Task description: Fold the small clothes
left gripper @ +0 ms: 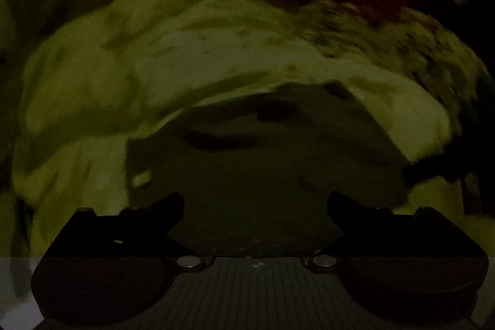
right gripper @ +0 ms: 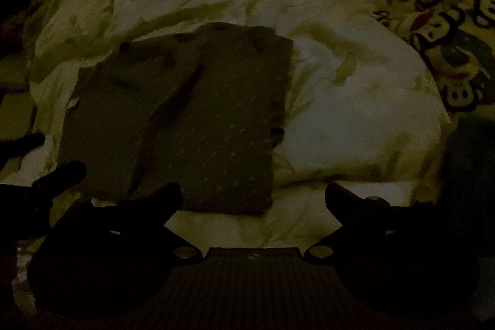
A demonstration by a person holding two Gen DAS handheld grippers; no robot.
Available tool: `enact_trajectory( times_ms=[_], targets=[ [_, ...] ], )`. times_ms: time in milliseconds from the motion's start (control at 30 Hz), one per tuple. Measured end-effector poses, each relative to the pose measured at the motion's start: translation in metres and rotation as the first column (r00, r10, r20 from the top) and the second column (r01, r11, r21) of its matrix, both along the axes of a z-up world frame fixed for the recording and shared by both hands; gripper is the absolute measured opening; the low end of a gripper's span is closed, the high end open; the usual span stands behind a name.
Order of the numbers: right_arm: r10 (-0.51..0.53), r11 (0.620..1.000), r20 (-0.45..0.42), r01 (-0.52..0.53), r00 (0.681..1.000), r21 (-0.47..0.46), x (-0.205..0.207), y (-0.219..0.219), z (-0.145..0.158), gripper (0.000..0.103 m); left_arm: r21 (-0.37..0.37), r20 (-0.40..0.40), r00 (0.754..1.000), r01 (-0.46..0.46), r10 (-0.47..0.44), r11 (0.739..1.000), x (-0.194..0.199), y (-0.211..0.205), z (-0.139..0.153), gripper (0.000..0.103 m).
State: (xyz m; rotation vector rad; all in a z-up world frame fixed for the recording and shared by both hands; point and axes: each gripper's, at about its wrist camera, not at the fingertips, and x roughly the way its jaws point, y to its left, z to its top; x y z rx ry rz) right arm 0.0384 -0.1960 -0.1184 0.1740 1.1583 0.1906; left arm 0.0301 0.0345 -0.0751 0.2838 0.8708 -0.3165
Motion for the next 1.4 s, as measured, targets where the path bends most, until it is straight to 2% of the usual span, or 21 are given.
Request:
enact_trajectory(
  times_ms=[67, 133, 300, 433, 533, 633, 767, 933, 1033, 1100, 1167, 1200, 1267, 1333, 1400],
  targets=[
    [0.019, 0.999, 0.003, -0.019, 1.0, -0.031, 0.002, 0.002, 0.0, 0.099, 0.052, 0.003, 0.995, 0.099, -0.099, 0.994, -0.004, -0.015, -0.003, 0.103],
    [0.039, 0.999, 0.004, -0.039, 0.999, -0.023, 0.005, 0.001, 0.002, 0.098, 0.093, 0.001, 0.984, 0.175, -0.176, 0.98, -0.008, -0.028, -0.005, 0.103],
    [0.003, 0.999, 0.014, -0.004, 1.0, 0.032, 0.018, -0.023, 0.012, 0.097, 0.069, 0.012, 0.957, 0.288, -0.289, 0.955, -0.016, -0.056, -0.002, 0.103],
    [-0.052, 0.992, 0.009, 0.051, 0.999, 0.115, 0.031, -0.053, 0.018, 0.097, 0.098, 0.02, 0.927, 0.371, -0.375, 0.923, -0.017, -0.085, -0.008, 0.103],
    [-0.092, 0.977, -0.028, 0.096, 0.995, 0.19, 0.038, -0.072, 0.015, 0.097, 0.144, -0.003, 0.896, 0.44, -0.444, 0.886, -0.019, -0.109, -0.019, 0.103],
    [-0.1, 0.979, -0.048, 0.107, 0.994, 0.172, 0.04, -0.074, 0.01, 0.095, 0.159, -0.044, 0.875, 0.482, -0.482, 0.862, -0.019, -0.126, -0.031, 0.103],
    [-0.082, 0.981, -0.059, 0.091, 0.995, 0.168, 0.047, -0.073, 0.004, 0.095, 0.226, -0.065, 0.851, 0.521, -0.521, 0.823, -0.023, -0.147, -0.048, 0.103],
    [-0.079, 0.98, -0.059, 0.088, 0.995, 0.179, 0.051, -0.07, 0.002, 0.095, 0.318, -0.141, 0.86, 0.509, -0.491, 0.8, -0.018, -0.165, -0.081, 0.103],
    [-0.077, 0.978, -0.066, 0.088, 0.995, 0.19, 0.055, -0.07, -0.002, 0.095, 0.324, -0.146, 0.88, 0.474, -0.451, 0.819, -0.014, -0.168, -0.093, 0.103],
    [-0.077, 0.978, -0.065, 0.089, 0.995, 0.19, 0.057, -0.071, -0.003, 0.095, 0.312, -0.139, 0.9, 0.435, -0.412, 0.845, -0.01, -0.167, -0.095, 0.103],
    [-0.08, 0.976, -0.064, 0.091, 0.995, 0.197, 0.058, -0.072, -0.005, 0.095, 0.268, -0.132, 0.918, 0.397, -0.375, 0.878, -0.007, -0.162, -0.095, 0.093],
    [-0.085, 0.975, -0.066, 0.097, 0.994, 0.202, 0.059, -0.072, -0.006, 0.095, 0.234, -0.13, 0.928, 0.372, -0.35, 0.898, -0.005, -0.157, -0.093, 0.092],
    [-0.093, 0.969, -0.058, 0.104, 0.994, 0.226, 0.062, -0.073, -0.007, 0.092, 0.117, -0.142, 0.955, 0.276, -0.259, 0.954, 0.003, -0.141, -0.084, 0.08],
    [-0.095, 0.958, -0.052, 0.106, 0.994, 0.267, 0.066, -0.073, -0.007, 0.088, -0.02, -0.176, 0.973, 0.151, -0.152, 0.988, 0.012, -0.122, -0.075, 0.077],
    [-0.094, 0.942, -0.037, 0.101, 0.995, 0.319, 0.072, -0.069, -0.007, 0.08, -0.159, -0.241, 0.969, 0.005, -0.044, 0.987, 0.022, -0.1, -0.07, 0.075]
  ],
)
